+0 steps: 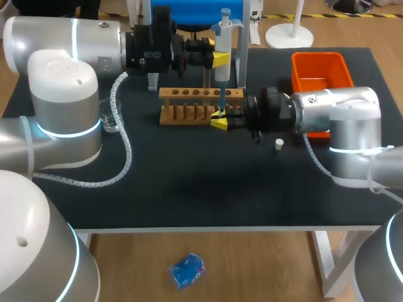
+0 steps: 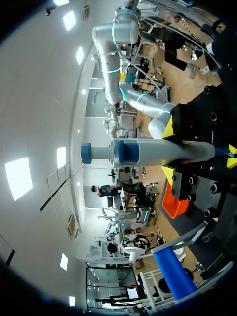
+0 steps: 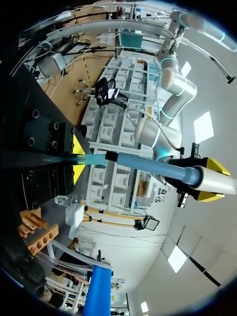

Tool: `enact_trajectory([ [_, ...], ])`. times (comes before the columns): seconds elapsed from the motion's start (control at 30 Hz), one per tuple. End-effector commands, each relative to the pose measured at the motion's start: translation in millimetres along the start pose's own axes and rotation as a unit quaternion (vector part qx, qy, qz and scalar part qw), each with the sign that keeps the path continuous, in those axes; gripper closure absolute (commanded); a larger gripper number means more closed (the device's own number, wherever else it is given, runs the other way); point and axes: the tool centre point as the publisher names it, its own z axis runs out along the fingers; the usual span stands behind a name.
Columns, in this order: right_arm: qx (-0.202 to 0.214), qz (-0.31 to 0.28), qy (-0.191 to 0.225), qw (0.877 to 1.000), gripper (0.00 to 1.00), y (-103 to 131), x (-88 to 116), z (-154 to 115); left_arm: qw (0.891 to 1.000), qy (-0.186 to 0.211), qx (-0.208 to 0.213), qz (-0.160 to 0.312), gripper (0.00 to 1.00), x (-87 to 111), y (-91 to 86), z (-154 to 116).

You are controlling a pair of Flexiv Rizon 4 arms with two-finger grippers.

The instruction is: Invert the test tube, pick up the pipette, mount the tip to pipette, aspirate from beaker and dispense into the tube, eject the tip, return the pipette, and cap with the stopper.

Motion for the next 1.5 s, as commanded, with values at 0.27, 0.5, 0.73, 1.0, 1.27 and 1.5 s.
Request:
enact_trajectory([
  [0.27,0.002,0.008,-0.002,1.0,1.0,1.5,-0.1,-1.4,1.0,0.0,-0.002,0.0,1.0,-0.2,1.3,0.2],
  [0.5,0.001,0.01,-0.002,1.0,1.0,0.7,0.5,-1.0,1.0,0.0,-0.002,0.0,1.0,-0.2,1.3,0.2],
  [0.73,0.002,0.008,-0.001,1.0,1.0,-0.8,5.2,-0.8,1.0,0.0,-0.002,0.0,1.0,-0.2,1.3,0.2],
  [1.0,0.003,0.007,-0.002,1.0,1.0,-0.4,5.9,-2.2,1.0,0.0,-0.002,0.0,1.0,-0.2,1.3,0.2],
  [1.27,-0.001,0.012,-0.002,1.0,1.0,2.5,5.6,-2.6,1.0,0.0,-0.002,0.0,1.0,-0.2,1.3,0.2],
  [1.5,-0.006,0.023,0.0,1.0,1.0,5.4,4.7,-1.2,1.0,0.0,-0.002,0.0,1.0,-0.2,1.3,0.2],
])
